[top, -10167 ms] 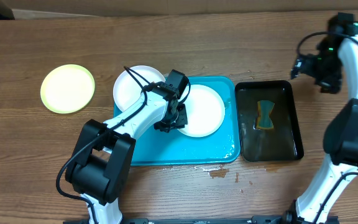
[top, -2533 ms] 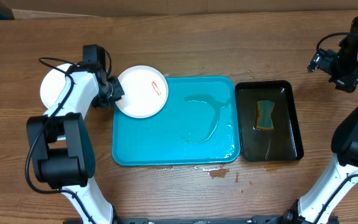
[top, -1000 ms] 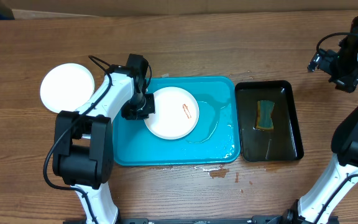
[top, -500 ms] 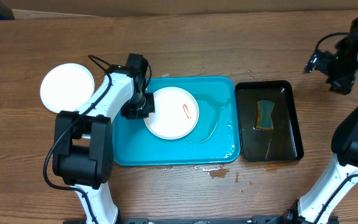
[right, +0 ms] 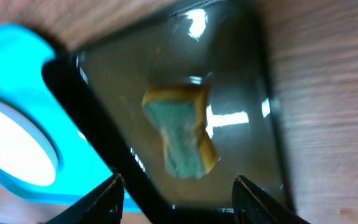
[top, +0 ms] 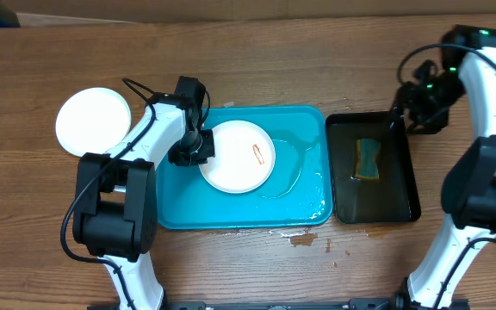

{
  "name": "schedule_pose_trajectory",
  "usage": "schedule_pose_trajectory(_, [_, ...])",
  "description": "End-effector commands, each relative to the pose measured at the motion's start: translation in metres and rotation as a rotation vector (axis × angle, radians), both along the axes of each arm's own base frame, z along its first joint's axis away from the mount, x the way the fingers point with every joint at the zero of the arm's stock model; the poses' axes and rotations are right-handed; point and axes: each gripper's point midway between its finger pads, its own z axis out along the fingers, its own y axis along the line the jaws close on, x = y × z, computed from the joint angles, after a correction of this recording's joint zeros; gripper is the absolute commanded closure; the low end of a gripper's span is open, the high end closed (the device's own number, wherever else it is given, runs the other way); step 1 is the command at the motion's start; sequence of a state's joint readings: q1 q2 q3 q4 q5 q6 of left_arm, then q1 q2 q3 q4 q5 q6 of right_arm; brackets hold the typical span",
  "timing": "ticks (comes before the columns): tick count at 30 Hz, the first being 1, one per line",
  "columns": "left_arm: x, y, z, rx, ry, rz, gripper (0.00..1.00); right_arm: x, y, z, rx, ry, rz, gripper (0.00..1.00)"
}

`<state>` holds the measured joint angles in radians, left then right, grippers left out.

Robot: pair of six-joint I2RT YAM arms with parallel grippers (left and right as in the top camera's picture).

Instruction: Clean dirty plates on tray and stack at the side

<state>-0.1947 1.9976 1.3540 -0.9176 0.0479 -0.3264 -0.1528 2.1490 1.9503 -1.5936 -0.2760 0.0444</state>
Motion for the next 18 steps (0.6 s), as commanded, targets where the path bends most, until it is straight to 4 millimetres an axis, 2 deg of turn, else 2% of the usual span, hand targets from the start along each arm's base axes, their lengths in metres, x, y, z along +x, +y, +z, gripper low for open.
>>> schedule_pose_trajectory(1, [-0.002,0.0,-0.003,0.004,0.008,0.019,0.85,-0.01,0.008,0.009,-0.109,0.006,0.043,0.42])
schedule_pose_trajectory(5, [-0.002,0.0,-0.003,0.004,0.009,0.024,0.85,-0.017,0.008,-0.001,-0.23,0.051,0.043,0.41])
schedule_pose_trajectory(8, [-0.002,0.0,-0.003,0.004,0.009,0.024,0.85,-0.022,0.015,-0.012,-0.247,0.069,0.069,0.42])
schedule_pose_trajectory(14, [-0.002,0.0,-0.003,0.004,0.008,0.024,0.84,-0.035,0.027,-0.046,-0.245,0.105,0.104,0.42])
schedule_pose_trajectory(18, [-0.002,0.0,-0.003,0.004,0.006,0.027,0.84,-0.036,0.032,-0.073,-0.245,0.085,0.118,0.39])
